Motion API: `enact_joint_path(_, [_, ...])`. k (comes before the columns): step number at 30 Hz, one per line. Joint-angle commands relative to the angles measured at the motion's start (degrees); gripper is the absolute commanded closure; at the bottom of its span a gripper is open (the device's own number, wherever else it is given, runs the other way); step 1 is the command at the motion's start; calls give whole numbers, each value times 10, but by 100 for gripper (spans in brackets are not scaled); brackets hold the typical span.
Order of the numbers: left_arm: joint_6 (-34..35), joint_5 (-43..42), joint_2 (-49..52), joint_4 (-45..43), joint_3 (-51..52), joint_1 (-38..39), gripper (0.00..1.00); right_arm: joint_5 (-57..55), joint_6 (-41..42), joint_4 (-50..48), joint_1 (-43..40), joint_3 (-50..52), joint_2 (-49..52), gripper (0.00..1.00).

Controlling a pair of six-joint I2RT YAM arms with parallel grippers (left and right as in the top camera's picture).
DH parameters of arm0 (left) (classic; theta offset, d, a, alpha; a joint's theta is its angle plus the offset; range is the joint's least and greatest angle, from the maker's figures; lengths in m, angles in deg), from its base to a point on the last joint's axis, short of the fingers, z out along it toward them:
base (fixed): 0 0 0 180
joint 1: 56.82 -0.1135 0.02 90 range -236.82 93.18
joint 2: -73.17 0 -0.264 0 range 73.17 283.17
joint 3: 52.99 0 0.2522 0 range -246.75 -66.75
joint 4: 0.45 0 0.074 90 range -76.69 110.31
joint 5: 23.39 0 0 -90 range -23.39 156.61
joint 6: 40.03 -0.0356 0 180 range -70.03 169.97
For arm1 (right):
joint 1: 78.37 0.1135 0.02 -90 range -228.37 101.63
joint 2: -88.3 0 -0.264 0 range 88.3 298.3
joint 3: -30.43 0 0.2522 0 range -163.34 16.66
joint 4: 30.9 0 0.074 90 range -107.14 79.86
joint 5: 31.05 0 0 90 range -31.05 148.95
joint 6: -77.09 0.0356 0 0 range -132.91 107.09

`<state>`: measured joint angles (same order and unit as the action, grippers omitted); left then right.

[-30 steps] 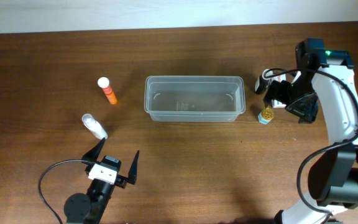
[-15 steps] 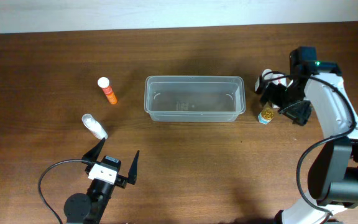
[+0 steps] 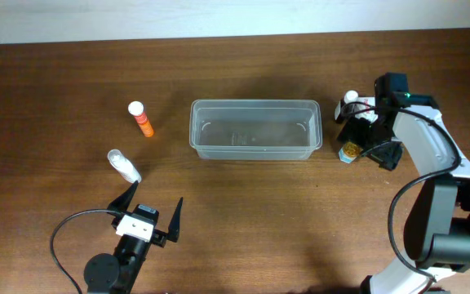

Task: Pack container
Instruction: 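Move the right gripper over the gold-lidded Tiger Balm jar, then lower the right gripper and close it on the Tiger Balm jar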

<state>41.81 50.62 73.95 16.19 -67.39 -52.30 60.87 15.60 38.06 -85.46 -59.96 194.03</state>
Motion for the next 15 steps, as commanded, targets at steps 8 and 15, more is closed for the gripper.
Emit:
enact_joint_path(8, [-7, 4, -5, 4, 1, 3, 1, -11, 5, -11, 4, 4, 24, 0])
enact_joint_path(15, [-7, 4, -5, 4, 1, 3, 1, -38, -6, -19, 27, 4, 50, 0])
